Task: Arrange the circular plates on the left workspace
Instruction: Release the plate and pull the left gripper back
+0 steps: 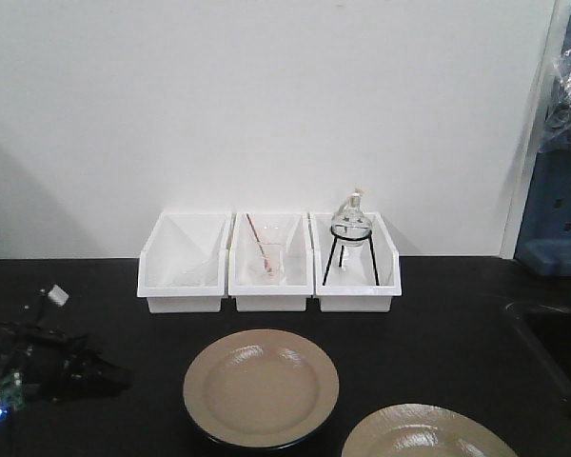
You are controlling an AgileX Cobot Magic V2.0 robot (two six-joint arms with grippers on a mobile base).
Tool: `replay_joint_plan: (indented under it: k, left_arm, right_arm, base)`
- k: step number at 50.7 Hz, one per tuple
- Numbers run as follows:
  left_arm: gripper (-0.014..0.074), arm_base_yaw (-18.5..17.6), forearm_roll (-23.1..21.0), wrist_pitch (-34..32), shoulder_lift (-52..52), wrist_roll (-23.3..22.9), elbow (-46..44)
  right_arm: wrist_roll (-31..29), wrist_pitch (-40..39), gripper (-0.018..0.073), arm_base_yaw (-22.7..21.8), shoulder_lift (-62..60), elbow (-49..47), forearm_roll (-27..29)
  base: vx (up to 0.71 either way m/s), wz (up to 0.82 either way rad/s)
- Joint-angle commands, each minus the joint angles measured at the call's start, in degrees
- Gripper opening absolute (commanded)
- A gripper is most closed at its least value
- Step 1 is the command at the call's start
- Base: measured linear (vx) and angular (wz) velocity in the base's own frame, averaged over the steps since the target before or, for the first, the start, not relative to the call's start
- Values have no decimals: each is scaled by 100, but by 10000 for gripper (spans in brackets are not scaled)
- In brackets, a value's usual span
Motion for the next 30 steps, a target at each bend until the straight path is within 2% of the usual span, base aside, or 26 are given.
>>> replay_joint_plan:
  k: [1,7,13,18,23,30]
  left_arm:
    - [-10,44,-53,191,-721,-36,-171]
    - [-6,59,362,181,-1147,-30,-171]
    - [-3,59,447,-227,-1630,89,-38]
    - [-1,59,391,-747,-2063,260,331]
    - [0,59,385,-948,-2410,408,814]
    - [-1,59,352,-1253,-2780,561,1452]
  right_arm:
    - [603,-202,274,-316,-227,-184,-150]
    - [1453,-147,407,-451,-201,-184,-370]
    - [1729,155,500,-436,116,-184,-331]
    - [1700,444,510,-416,509,-184,-201]
    - [1628,523,503,-393,836,-179,-78]
    - [1551,79,494,8,1130,-166,-42]
  base:
    - [0,0]
    - [0,0]
    - [0,0]
    - [0,0]
    - [0,0]
    - [0,0]
